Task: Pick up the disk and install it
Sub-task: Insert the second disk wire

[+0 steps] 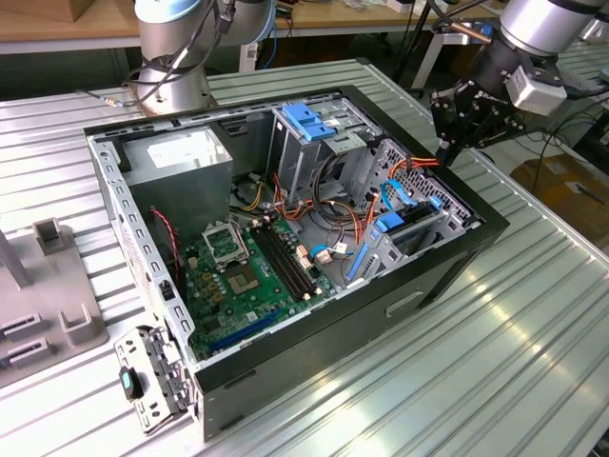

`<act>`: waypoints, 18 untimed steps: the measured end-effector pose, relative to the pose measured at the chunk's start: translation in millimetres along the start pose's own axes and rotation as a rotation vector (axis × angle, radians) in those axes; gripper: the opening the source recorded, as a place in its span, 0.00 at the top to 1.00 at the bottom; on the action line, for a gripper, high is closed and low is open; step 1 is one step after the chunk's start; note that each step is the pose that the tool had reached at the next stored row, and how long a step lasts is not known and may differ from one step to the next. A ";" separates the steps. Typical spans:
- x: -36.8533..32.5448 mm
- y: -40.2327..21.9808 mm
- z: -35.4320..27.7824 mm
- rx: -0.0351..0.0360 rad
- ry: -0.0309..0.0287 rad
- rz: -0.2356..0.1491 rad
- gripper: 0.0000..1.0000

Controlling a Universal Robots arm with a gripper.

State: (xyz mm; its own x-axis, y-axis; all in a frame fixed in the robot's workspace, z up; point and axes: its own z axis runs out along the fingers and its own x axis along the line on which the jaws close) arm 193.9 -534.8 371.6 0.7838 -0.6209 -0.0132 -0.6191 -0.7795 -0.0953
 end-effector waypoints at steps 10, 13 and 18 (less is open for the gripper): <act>-0.1 0.1 0.2 0.0012 0.0082 0.085 0.84; -0.7 0.6 0.3 0.0014 0.0097 0.101 0.84; -0.8 0.7 0.5 0.0023 0.0162 0.170 0.84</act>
State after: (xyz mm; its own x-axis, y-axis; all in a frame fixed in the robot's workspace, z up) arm 192.9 -534.8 371.0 0.6668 -0.7451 -0.0133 -0.7426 -0.6629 -0.0954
